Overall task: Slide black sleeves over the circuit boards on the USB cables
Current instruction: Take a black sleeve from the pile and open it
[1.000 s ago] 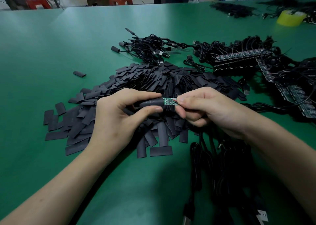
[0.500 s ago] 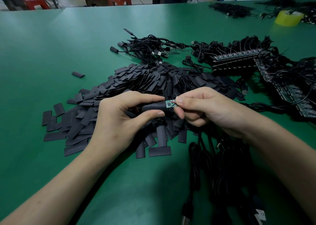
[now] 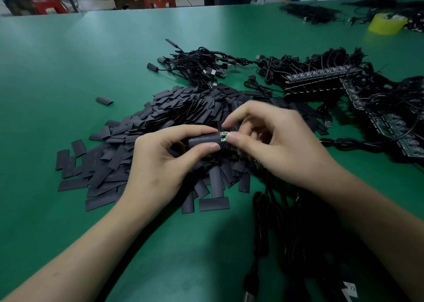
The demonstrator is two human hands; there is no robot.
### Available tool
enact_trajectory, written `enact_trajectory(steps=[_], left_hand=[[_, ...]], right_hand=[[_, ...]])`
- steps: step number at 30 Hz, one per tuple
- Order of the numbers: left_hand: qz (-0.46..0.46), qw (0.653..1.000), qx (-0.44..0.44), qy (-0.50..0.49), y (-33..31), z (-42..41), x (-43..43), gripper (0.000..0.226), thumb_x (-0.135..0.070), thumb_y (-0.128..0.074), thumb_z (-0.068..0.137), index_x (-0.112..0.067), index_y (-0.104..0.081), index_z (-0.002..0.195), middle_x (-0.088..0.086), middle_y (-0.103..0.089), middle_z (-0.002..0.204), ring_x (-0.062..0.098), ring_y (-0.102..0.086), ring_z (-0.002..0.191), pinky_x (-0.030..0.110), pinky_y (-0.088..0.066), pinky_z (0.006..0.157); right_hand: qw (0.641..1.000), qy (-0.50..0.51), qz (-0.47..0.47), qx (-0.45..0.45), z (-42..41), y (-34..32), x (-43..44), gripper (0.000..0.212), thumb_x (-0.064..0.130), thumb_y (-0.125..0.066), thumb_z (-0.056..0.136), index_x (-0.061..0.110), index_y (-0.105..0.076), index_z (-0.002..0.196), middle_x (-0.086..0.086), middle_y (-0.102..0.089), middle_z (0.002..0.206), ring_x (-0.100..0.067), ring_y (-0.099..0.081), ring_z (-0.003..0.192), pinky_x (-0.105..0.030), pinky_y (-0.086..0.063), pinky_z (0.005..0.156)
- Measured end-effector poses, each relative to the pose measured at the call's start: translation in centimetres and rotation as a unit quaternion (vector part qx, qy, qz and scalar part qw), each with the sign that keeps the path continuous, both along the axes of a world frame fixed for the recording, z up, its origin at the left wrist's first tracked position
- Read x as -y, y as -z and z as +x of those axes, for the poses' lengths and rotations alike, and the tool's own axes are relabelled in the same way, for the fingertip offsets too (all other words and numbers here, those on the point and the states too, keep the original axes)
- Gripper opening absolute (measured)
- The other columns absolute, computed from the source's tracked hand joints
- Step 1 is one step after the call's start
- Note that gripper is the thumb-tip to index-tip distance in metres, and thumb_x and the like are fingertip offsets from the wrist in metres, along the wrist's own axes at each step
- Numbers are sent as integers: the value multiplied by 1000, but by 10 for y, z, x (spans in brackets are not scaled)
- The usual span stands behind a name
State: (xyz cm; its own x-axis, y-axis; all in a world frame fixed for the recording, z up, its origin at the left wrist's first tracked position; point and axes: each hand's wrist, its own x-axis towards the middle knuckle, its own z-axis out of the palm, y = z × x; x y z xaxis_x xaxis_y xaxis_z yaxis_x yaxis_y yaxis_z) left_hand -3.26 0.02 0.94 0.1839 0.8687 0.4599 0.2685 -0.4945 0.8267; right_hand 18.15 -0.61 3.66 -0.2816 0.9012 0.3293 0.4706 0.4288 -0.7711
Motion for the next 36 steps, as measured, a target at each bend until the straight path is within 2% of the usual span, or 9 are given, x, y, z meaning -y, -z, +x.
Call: enact_trajectory(steps=[4, 8, 11, 15, 19, 23, 28, 33, 36], left_hand=[[-7, 1000, 24, -5, 1, -2, -2, 20, -32, -79, 81, -29, -79, 101, -14, -79, 96, 3, -73, 89, 16, -53, 82], [-12, 1000, 29, 1, 3, -2, -2, 19, -26, -80, 83, -28, -79, 102, -11, -79, 98, 7, -74, 92, 19, -54, 85], [-5, 1000, 21, 0, 3, -2, -1, 19, -28, -80, 83, -27, -78, 102, -13, -78, 98, 6, -73, 92, 19, -53, 86], [2, 1000, 10, 0, 2, -2, 1, 20, -29, -79, 83, -25, -79, 103, -13, -78, 98, 6, -74, 93, 20, -54, 87], [11, 1000, -2, -2, 1, 0, 2, 20, -29, -79, 83, -26, -79, 102, -14, -78, 99, 6, -73, 95, 20, -54, 87], [26, 1000, 2, -10, -1, 0, 1, 21, -31, -78, 83, -28, -78, 104, -14, -78, 100, 7, -74, 95, 22, -54, 88], [37, 999, 1, -17, -1, 1, 2, 20, -28, -79, 84, -27, -78, 104, -13, -78, 99, 9, -74, 96, 21, -54, 88], [54, 998, -17, -22, -1, 2, 4, 20, -25, -79, 84, -23, -79, 104, -13, -78, 98, 9, -74, 94, 21, -54, 86], [60, 998, -17, -20, -3, 2, 4, 21, -24, -79, 84, -23, -78, 105, -12, -78, 98, 10, -74, 95, 19, -52, 86]], right_hand=[[992, 5, 120, 33, -1, 1, 3, 8, 14, -75, 93, 20, -75, 98, 7, -71, 77, -15, -67, 68, -30, -53, 60], [979, 12, 193, 60, 1, 3, 1, 9, 12, -77, 92, 14, -79, 101, 8, -75, 88, -7, -69, 77, -26, -55, 67], [972, 13, 223, 74, 1, 5, 0, 10, 10, -77, 91, 12, -79, 101, 6, -76, 93, -1, -69, 85, -16, -53, 78], [970, 14, 230, 80, 0, 6, 1, 8, 10, -77, 91, 12, -79, 98, 5, -76, 90, -3, -69, 82, -17, -52, 77], [976, 14, 205, 67, -4, 5, 5, 5, 12, -77, 92, 14, -77, 97, 7, -74, 83, -5, -69, 75, -24, -54, 68], [993, 19, 112, -14, -5, 3, 6, 12, 13, -79, 89, 15, -75, 101, 6, -73, 79, -12, -69, 72, -31, -56, 67], [997, 12, 49, -64, -7, 3, 7, 9, 11, -78, 89, 17, -77, 95, 7, -75, 77, -13, -72, 67, -30, -59, 64], [995, 7, 13, -103, -12, 9, 8, 8, 9, -78, 89, 17, -76, 92, 5, -76, 77, -12, -74, 62, -20, -56, 62], [988, -18, -47, -149, -9, 6, 5, 5, 9, -71, 95, 12, -75, 95, -2, -78, 79, -18, -75, 66, -25, -59, 67]])
